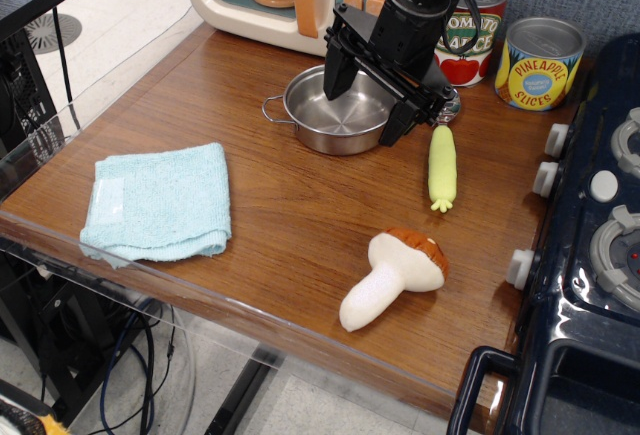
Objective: Move the mushroom to the front of the microwave
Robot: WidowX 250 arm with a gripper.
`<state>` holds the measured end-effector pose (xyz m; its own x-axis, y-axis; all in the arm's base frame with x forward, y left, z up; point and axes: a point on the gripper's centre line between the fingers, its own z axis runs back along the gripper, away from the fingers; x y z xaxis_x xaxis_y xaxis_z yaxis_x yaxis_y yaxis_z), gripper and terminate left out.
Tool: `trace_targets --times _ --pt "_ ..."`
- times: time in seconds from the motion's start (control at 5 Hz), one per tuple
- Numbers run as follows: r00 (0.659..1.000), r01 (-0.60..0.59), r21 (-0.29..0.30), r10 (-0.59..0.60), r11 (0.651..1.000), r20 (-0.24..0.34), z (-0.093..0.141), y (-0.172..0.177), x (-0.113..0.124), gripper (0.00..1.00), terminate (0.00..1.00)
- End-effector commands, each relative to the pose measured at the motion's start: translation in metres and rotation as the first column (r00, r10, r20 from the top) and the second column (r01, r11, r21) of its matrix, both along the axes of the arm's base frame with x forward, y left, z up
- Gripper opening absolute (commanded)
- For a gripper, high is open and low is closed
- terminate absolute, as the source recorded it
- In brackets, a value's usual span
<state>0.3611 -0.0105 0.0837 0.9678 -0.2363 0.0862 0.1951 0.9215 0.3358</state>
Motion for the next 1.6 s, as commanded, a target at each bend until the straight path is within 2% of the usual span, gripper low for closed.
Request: trace_targets --times 0.0,0.2,0.4,0.6,0.8,1.0,1.2,1.4 --pt "0.995 0.025 -0.06 -0.019 0.998 0.1 0.032 -0.028 -0.042 1.0 0.0" --pt "0.997 0.065 -0.133 -0.057 0.989 0.061 0.017 -0.048 -0.064 1.0 0.0" --pt "0.991 0.13 -0.209 -0.126 0.969 0.035 -0.004 -0.066 -0.076 1.0 0.0" --pt "0.986 0.163 -0.219 -0.166 0.962 0.006 -0.024 -0.071 -0.081 1.0 0.0" --pt "0.978 0.197 -0.29 -0.21 0.936 -0.013 -0.044 -0.077 -0.08 1.0 0.0" --pt "0.974 0.212 -0.311 -0.227 0.926 -0.013 -0.051 -0.081 -0.079 0.0 0.0" --pt "0.976 0.203 -0.296 -0.219 0.933 -0.02 -0.052 -0.079 -0.081 0.0 0.0" --pt "0.982 0.18 -0.254 -0.189 0.95 -0.008 -0.041 -0.07 -0.084 0.0 0.0"
